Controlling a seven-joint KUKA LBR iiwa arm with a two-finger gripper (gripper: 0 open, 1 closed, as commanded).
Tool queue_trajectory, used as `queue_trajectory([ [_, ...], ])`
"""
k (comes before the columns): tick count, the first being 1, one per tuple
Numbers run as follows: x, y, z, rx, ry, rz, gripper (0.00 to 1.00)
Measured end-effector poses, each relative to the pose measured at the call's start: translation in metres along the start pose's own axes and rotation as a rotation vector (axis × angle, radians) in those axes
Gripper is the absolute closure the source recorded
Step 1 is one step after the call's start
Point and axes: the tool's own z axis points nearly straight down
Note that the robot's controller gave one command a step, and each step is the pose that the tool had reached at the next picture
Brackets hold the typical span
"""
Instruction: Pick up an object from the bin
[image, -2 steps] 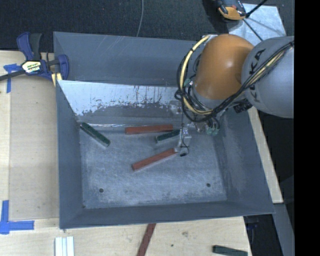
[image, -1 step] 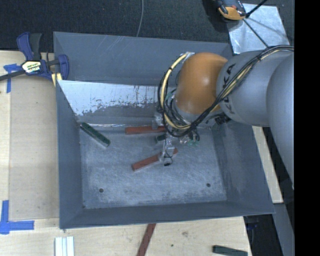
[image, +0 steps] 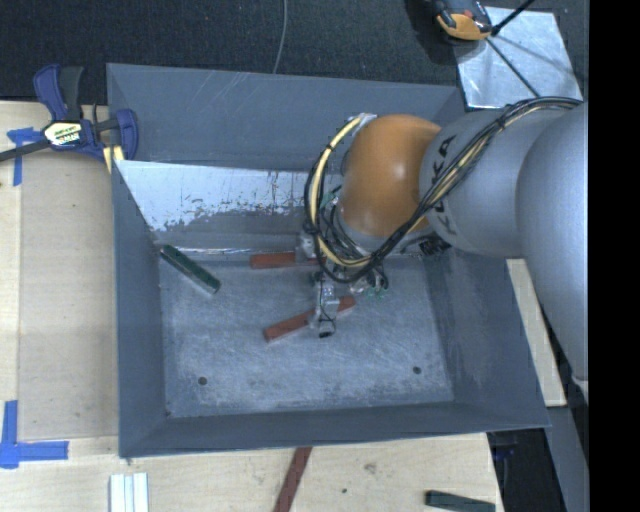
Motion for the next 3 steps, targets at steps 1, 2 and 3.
queue_trajectory([
  [1,-0.004,0.053,0.017,-0.002,0.003,-0.205,1.00],
  [2,-0.004,0.053,0.017,-0.002,0.003,-0.205,1.00],
  [3,0.002,0.048,-0.026,-0.001,0.009,-0.271,1.00],
])
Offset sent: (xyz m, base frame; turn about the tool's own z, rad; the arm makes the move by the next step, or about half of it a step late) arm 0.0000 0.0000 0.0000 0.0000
